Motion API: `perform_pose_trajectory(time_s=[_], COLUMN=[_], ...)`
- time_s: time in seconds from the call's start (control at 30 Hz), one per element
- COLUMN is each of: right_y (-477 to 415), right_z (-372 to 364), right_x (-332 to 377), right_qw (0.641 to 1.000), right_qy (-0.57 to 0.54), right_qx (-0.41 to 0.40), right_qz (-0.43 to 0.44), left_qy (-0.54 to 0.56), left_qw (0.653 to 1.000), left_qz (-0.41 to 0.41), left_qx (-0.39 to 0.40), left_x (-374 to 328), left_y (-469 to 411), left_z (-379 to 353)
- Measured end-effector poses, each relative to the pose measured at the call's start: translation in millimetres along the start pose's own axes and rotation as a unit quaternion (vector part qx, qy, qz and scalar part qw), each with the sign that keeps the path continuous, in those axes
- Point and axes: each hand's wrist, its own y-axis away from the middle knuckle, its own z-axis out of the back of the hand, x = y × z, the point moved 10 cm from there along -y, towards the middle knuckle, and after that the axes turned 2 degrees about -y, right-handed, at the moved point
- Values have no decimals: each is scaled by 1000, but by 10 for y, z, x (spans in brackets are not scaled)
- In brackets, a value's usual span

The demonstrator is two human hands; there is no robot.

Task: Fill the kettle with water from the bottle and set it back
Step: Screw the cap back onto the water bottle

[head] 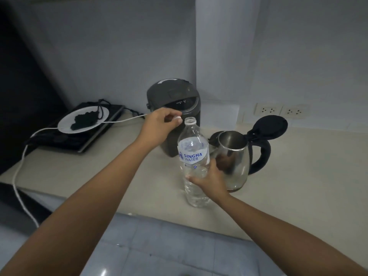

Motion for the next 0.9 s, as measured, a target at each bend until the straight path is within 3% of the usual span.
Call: perform_pose_trajectory(time_s=[0.23,0.5,0.73,0.9], right_y=[-225,-350,-350,-309], right_z=[-170,-215,-244,-240], right_x=[7,-21,-41,-97], right_qw=[1000,1000,999,998], right_qy=[-25,-27,-39,-65], right_qx=[13,14,26,21], right_qz=[9,-6,-1,0], left_qy=[38,-47,-90,-47], left_qw=[999,997,990,983], left_qz=[-11,-22,31,39], left_qx=[19,63,109,175], left_x=[-169,-275,-256,-280], left_y=[-120,-256,-337,-304], left_z=[-43,-101,-161,-239])
